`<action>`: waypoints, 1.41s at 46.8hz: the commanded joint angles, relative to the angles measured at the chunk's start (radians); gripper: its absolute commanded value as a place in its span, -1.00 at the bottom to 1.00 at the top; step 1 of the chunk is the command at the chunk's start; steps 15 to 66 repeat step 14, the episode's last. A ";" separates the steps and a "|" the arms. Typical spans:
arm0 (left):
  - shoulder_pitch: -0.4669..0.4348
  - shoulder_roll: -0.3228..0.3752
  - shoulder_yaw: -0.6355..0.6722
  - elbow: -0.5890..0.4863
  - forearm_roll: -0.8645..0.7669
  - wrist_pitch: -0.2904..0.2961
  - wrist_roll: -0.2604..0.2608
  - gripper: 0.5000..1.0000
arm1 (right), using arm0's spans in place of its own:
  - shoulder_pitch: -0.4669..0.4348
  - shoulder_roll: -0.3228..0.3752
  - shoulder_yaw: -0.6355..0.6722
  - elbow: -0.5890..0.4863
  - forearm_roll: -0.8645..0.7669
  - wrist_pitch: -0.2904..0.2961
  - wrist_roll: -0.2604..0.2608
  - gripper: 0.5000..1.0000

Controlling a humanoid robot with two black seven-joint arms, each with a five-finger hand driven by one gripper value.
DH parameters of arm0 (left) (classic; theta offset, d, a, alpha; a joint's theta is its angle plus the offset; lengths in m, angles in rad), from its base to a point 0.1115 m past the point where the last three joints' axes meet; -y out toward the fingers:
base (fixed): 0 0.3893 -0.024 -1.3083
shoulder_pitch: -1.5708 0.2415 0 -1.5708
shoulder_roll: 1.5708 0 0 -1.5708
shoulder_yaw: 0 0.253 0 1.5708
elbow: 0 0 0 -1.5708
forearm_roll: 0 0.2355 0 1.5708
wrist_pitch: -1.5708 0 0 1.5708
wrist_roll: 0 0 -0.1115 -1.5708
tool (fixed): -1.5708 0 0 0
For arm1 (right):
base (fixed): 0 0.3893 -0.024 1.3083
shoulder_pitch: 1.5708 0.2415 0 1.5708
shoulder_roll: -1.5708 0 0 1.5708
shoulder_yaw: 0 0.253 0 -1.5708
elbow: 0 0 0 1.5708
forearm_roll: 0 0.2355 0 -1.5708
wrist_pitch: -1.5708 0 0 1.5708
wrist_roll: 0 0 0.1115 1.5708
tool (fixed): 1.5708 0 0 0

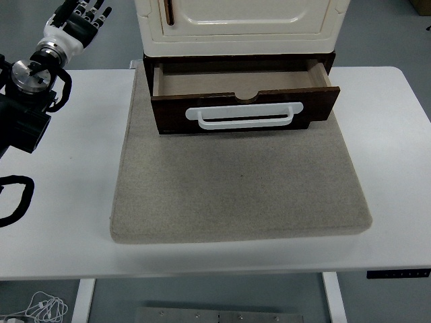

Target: Open the drawer under the combination cabinet

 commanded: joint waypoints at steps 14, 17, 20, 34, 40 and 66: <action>0.027 -0.016 -0.072 -0.001 -0.019 0.000 -0.022 1.00 | 0.000 0.000 0.000 0.000 0.000 0.000 0.000 0.70; 0.027 -0.016 -0.072 -0.001 -0.019 0.000 -0.022 1.00 | 0.000 0.000 0.000 0.000 0.000 0.000 0.000 0.70; 0.027 -0.016 -0.072 -0.001 -0.019 0.000 -0.022 1.00 | 0.000 0.000 0.000 0.000 0.000 0.000 0.000 0.70; 0.027 -0.016 -0.072 -0.001 -0.019 0.000 -0.022 1.00 | 0.000 0.000 0.000 0.000 0.000 0.000 0.000 0.70; 0.027 -0.016 -0.072 -0.001 -0.019 0.000 -0.022 1.00 | 0.000 0.000 0.000 0.000 0.000 0.000 0.000 0.70; 0.027 -0.016 -0.072 -0.001 -0.019 0.000 -0.022 1.00 | 0.000 0.000 0.000 0.000 0.000 0.000 0.000 0.70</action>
